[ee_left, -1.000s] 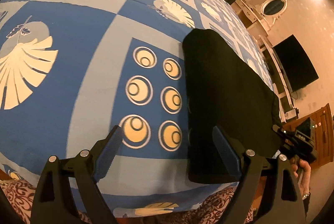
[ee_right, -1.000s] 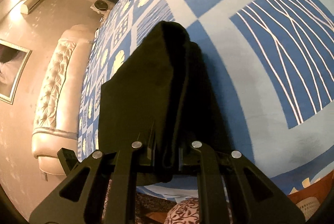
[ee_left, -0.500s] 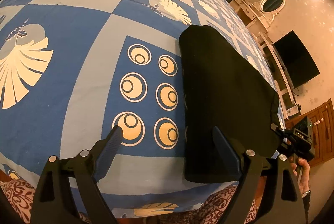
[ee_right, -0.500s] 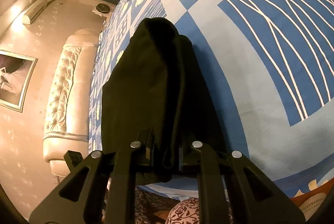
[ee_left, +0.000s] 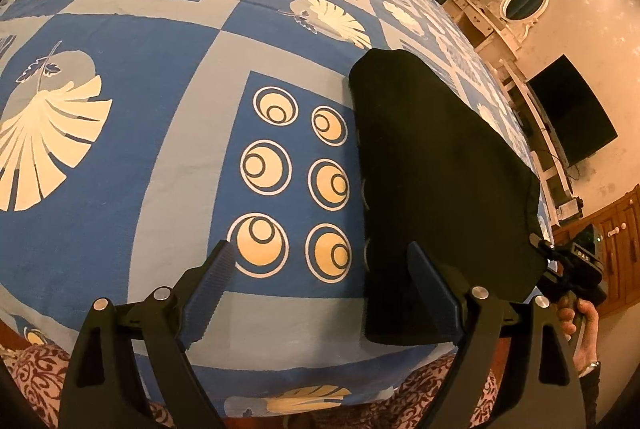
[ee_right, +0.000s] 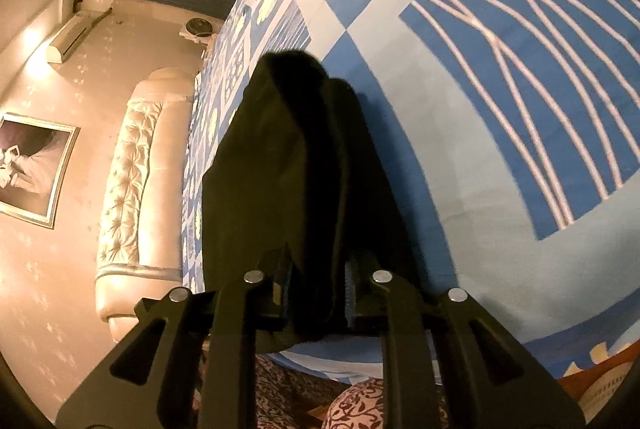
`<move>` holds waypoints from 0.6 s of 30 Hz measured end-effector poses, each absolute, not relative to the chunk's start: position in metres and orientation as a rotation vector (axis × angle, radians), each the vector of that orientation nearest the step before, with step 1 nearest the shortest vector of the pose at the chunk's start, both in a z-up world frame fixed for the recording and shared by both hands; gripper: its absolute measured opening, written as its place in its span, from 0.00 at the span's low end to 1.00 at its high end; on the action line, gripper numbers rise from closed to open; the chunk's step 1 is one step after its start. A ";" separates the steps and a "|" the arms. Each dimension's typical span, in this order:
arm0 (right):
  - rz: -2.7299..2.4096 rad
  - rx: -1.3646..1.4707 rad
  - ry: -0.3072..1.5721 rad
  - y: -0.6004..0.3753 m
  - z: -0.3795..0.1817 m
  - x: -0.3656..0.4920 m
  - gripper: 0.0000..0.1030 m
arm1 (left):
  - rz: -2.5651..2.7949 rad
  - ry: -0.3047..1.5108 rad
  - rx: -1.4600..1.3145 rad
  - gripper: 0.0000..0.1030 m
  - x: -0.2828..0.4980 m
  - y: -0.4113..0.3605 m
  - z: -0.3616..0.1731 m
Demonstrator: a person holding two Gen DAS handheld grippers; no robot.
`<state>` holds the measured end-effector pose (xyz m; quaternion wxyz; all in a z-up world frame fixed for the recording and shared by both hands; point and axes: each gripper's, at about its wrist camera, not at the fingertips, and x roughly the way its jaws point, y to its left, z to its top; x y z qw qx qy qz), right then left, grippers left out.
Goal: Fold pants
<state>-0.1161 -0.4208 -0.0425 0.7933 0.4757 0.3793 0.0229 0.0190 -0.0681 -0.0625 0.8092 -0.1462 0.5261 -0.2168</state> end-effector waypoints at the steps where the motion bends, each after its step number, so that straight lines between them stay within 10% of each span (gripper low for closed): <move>1: 0.045 1.028 0.803 -0.425 -0.040 -0.121 0.25 | -0.462 1.128 -0.315 0.84 0.019 -0.068 -0.063; 5: -0.020 1.030 0.756 -0.441 -0.032 -0.141 0.70 | -0.455 1.139 -0.335 0.84 0.019 -0.066 -0.064; 18: 0.170 1.110 0.830 -0.430 -0.063 -0.138 0.81 | -0.594 1.200 -0.513 0.84 0.017 -0.077 -0.074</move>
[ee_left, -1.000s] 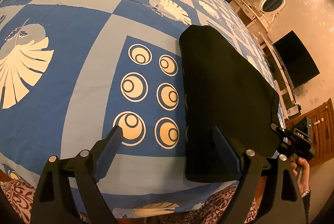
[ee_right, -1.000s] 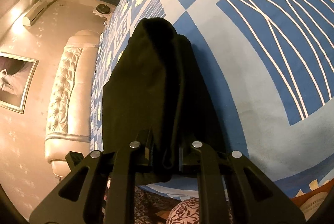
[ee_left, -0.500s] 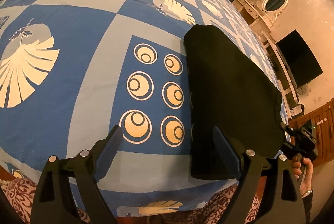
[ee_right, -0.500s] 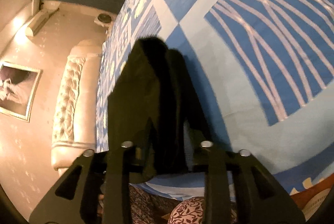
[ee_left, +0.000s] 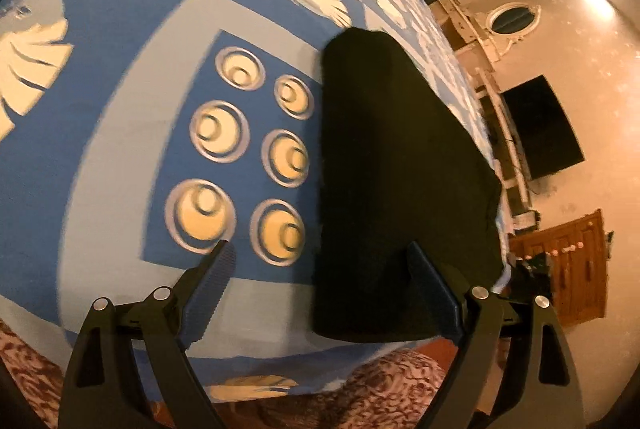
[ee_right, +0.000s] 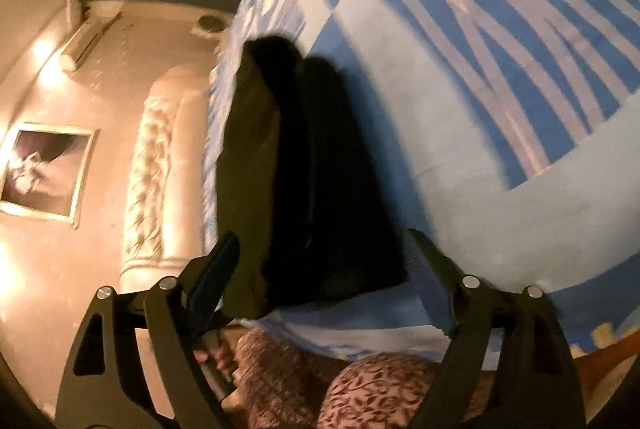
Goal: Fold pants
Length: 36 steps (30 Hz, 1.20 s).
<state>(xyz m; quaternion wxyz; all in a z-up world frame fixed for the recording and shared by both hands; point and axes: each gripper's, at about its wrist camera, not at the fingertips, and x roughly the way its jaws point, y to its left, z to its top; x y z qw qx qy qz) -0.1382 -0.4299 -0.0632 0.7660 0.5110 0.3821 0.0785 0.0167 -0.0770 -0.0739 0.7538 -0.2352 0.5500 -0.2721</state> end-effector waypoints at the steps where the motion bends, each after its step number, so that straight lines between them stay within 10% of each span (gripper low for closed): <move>1: 0.176 1.091 0.842 -0.426 -0.064 -0.136 0.81 | -0.605 1.206 -0.529 0.84 0.016 -0.079 -0.075; 7: 0.195 1.051 0.855 -0.419 -0.064 -0.133 0.81 | -0.652 1.226 -0.677 0.84 0.016 -0.086 -0.086; 12: 0.169 1.014 0.876 -0.413 -0.064 -0.130 0.60 | -0.739 1.218 -0.590 0.83 0.006 -0.109 -0.084; 20: 0.205 1.020 0.862 -0.419 -0.070 -0.134 0.39 | -0.732 1.181 -0.513 0.50 0.005 -0.107 -0.082; 36: 0.213 1.027 0.834 -0.416 -0.070 -0.127 0.37 | -0.690 1.131 -0.393 0.39 -0.002 -0.112 -0.067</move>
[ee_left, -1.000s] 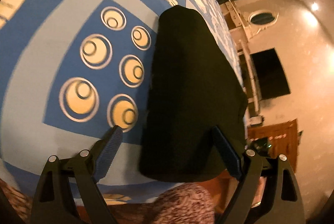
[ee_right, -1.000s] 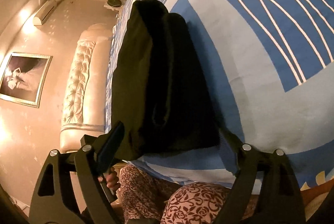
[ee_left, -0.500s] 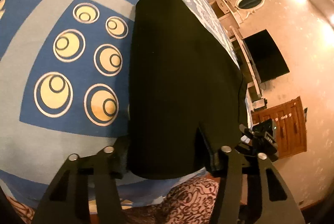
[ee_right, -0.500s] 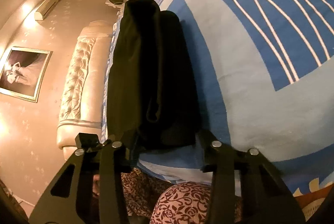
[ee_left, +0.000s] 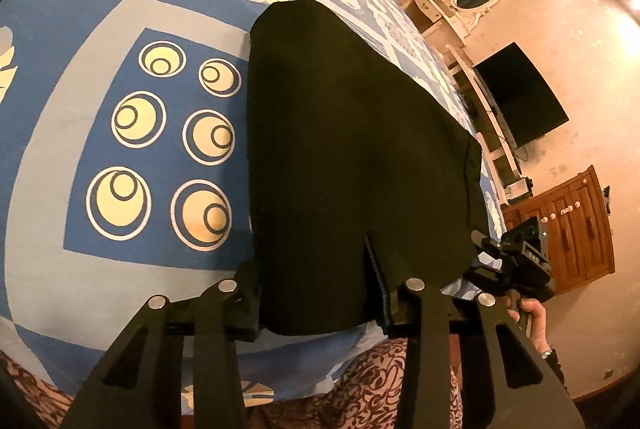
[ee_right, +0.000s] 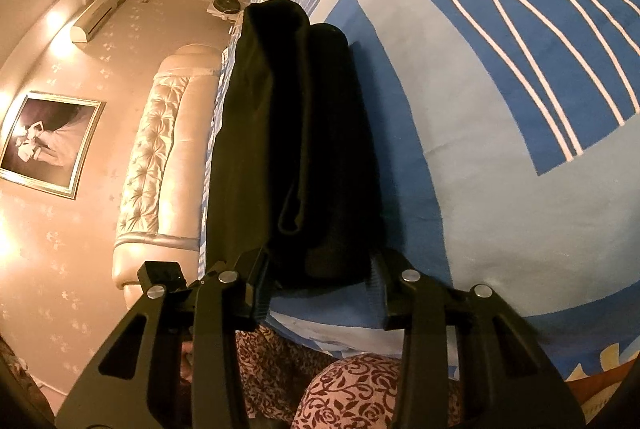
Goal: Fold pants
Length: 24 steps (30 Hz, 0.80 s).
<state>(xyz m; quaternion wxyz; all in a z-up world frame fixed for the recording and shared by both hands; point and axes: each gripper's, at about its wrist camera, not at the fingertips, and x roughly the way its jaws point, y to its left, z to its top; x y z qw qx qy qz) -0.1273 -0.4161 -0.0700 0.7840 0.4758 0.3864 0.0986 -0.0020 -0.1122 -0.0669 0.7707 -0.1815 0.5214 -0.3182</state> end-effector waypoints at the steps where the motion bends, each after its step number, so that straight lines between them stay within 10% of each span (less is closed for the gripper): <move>1: 0.212 1.024 0.834 -0.415 -0.070 -0.126 0.37 | -0.688 1.132 -0.394 0.38 -0.002 -0.111 -0.067; 24: 0.296 0.992 0.909 -0.365 -0.074 -0.082 0.37 | -0.565 1.129 -0.409 0.37 -0.002 -0.046 -0.062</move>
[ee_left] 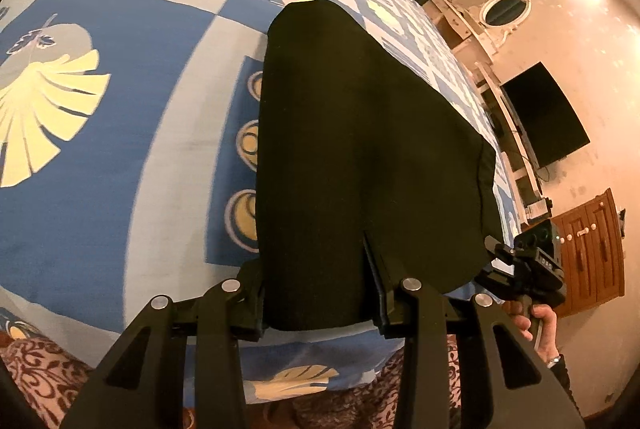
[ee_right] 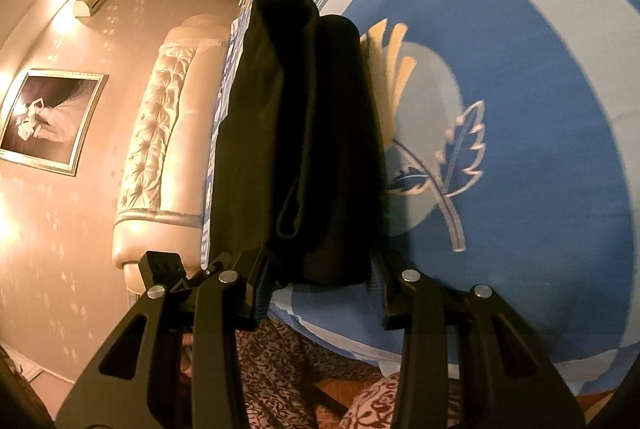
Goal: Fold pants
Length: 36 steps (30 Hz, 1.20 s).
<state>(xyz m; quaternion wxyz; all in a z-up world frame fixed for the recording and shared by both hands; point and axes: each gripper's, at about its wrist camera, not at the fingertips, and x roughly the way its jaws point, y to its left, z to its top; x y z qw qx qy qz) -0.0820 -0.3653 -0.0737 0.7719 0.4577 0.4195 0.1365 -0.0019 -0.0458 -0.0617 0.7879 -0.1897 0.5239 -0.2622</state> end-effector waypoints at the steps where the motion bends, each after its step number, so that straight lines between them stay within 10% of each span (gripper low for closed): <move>1: 0.299 0.990 0.913 -0.363 -0.074 -0.080 0.37 | -0.561 1.129 -0.412 0.37 -0.002 -0.043 -0.061; 12: 0.325 0.976 0.934 -0.344 -0.072 -0.070 0.38 | -0.574 1.116 -0.457 0.42 -0.003 -0.022 -0.061; 21: 0.336 0.985 0.912 -0.352 -0.057 -0.077 0.76 | -0.687 1.096 -0.475 0.52 -0.006 -0.001 -0.057; 23: 0.295 0.942 0.891 -0.364 -0.048 -0.079 0.82 | -0.713 1.066 -0.467 0.70 -0.005 0.008 -0.049; 36: 0.304 1.023 0.776 -0.402 -0.051 -0.009 0.84 | -0.718 1.028 -0.516 0.71 0.091 0.006 -0.057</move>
